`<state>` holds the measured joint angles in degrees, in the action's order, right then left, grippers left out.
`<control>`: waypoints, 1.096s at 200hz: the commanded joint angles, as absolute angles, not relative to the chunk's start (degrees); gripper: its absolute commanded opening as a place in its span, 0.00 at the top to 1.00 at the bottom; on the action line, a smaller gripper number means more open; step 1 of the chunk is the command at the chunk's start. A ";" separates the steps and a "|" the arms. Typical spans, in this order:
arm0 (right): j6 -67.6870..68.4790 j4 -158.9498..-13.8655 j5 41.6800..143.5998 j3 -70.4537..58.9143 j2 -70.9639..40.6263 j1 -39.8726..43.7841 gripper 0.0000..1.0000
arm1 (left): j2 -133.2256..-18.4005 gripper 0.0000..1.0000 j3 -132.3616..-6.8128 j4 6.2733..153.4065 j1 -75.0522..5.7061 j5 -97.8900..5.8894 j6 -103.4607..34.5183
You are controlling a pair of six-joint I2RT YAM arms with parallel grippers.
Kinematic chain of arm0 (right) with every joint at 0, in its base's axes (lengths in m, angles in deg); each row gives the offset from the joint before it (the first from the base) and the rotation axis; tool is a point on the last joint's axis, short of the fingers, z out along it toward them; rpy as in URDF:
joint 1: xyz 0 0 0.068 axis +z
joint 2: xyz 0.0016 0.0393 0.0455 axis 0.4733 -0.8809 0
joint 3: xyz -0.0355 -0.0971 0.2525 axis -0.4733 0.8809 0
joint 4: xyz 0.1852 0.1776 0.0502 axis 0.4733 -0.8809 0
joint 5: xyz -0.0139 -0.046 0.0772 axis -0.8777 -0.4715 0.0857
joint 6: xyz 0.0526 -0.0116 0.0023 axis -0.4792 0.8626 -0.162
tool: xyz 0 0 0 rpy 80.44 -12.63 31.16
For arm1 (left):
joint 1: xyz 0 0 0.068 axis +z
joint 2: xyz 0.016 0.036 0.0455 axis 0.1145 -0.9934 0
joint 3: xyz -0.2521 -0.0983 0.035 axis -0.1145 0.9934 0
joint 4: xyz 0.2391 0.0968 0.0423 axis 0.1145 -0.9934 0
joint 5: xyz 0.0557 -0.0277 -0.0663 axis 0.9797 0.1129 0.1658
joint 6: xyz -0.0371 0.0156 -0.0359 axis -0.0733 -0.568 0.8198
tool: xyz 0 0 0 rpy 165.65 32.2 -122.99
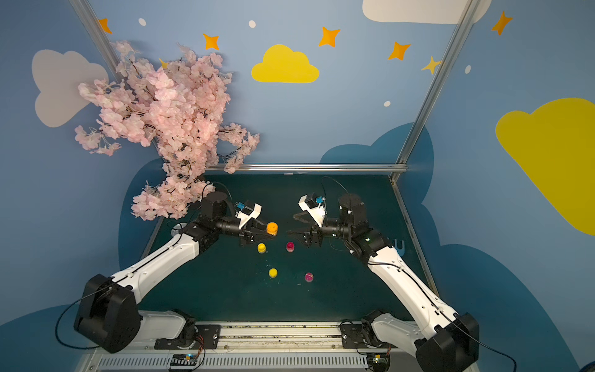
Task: Close the paint jar lid
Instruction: Screw the lid onto the paint jar.
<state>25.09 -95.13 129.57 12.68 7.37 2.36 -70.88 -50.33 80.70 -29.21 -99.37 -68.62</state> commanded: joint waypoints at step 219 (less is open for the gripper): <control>29.11 -99.10 140.58 1.25 -8.73 6.82 0.36 | -70.69 0.74 -51.41 82.51 -30.83 -100.50 -67.95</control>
<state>28.33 -98.15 141.20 2.23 -8.21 6.43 -71.25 -50.33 81.61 -30.65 -99.94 -67.92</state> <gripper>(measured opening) 0.634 0.311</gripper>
